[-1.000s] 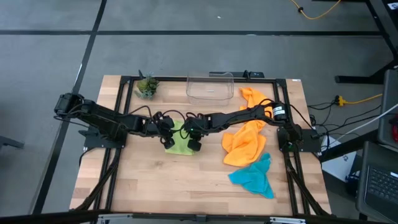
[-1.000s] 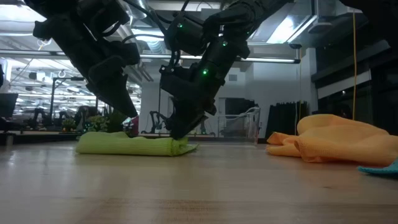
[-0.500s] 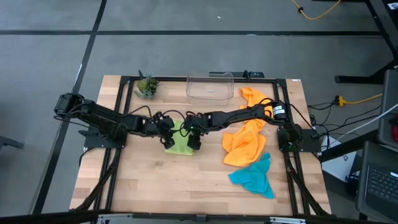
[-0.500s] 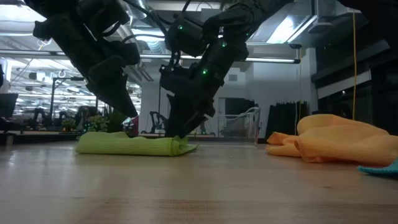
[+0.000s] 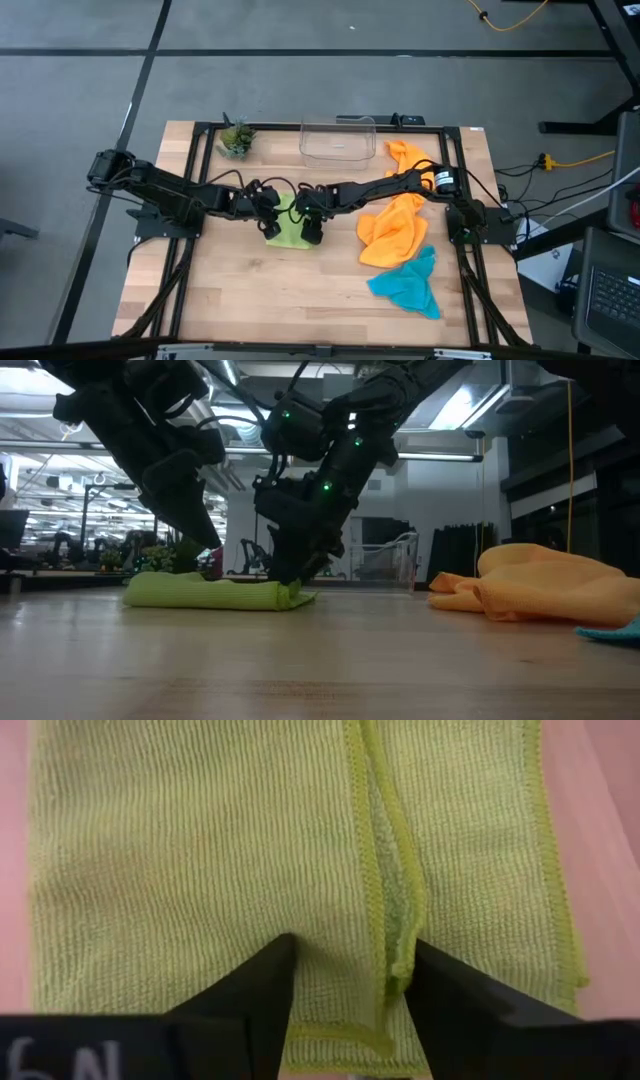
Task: Fold microfiber towels
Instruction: Fold the green microfiber cloth
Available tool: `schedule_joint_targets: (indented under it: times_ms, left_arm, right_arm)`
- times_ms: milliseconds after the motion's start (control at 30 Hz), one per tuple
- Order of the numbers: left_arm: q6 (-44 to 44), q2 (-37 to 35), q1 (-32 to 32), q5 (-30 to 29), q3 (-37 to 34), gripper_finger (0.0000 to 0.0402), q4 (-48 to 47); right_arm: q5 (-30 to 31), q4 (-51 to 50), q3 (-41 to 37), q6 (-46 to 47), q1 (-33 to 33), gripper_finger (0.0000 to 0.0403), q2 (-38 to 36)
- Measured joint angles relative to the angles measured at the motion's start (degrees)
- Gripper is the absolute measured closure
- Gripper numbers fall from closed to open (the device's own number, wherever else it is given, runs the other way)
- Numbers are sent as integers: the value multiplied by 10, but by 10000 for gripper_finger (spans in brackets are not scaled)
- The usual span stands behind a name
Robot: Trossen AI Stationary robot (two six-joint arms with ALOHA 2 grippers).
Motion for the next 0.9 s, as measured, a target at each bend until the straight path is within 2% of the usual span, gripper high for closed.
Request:
schedule_joint_targets:
  times_ms: [267,900]
  left_arm:
    - [0,0,0,-4,0,280,0]
    - [0,0,0,-6,0,280,0]
  right_arm:
    - [0,2,0,-24,0,248,0]
    - [40,20,0,-92,18,249,0]
